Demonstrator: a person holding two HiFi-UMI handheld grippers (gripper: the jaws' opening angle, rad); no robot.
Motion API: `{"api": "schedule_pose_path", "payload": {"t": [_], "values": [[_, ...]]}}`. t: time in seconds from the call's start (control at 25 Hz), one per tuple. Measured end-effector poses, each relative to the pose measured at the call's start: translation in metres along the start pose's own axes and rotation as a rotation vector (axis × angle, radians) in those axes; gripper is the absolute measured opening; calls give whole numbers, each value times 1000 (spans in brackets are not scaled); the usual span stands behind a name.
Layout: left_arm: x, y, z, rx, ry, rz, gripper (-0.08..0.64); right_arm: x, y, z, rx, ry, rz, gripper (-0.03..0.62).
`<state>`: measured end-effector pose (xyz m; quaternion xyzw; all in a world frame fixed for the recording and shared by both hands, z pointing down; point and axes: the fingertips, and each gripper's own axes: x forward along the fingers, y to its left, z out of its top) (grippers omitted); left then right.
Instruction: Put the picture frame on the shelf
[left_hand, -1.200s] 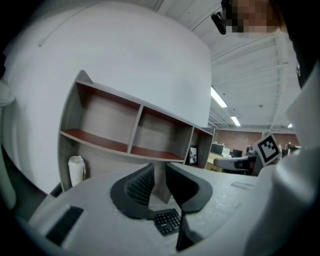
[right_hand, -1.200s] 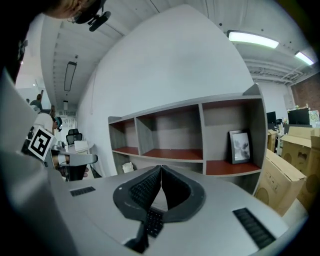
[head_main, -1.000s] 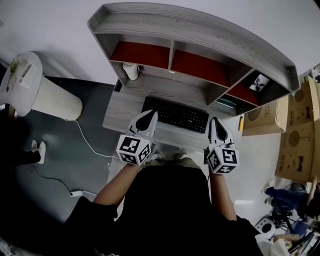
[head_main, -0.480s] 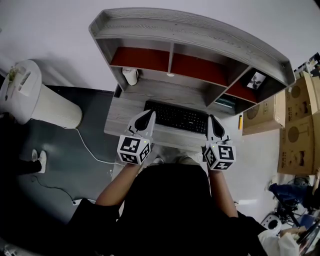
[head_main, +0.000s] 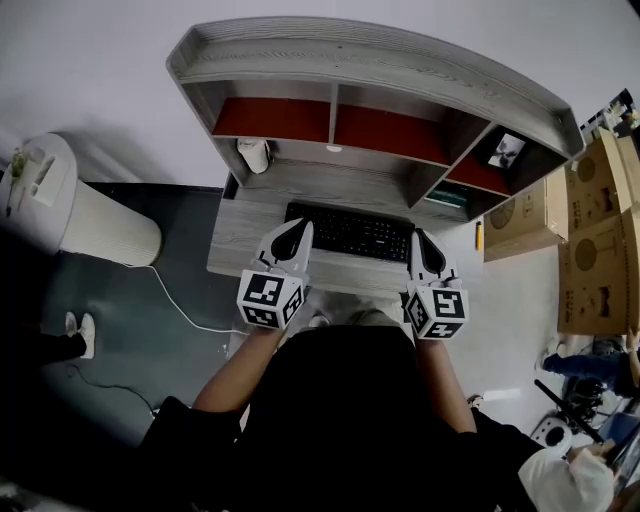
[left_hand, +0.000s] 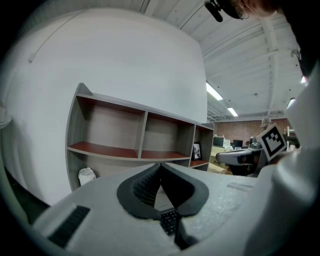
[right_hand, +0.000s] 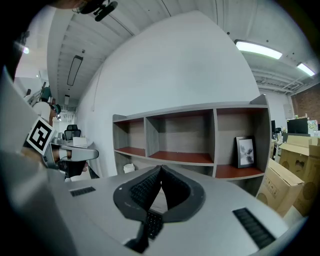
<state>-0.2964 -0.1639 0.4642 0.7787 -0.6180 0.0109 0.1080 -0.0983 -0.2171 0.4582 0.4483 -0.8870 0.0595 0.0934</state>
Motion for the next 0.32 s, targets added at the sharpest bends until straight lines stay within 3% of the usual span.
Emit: {"api": "schedule_pose_path", "payload": {"t": [0.32], "values": [[3, -2, -11, -14, 13, -14, 17, -5, 0, 0, -22, 2, -12, 12]]}}
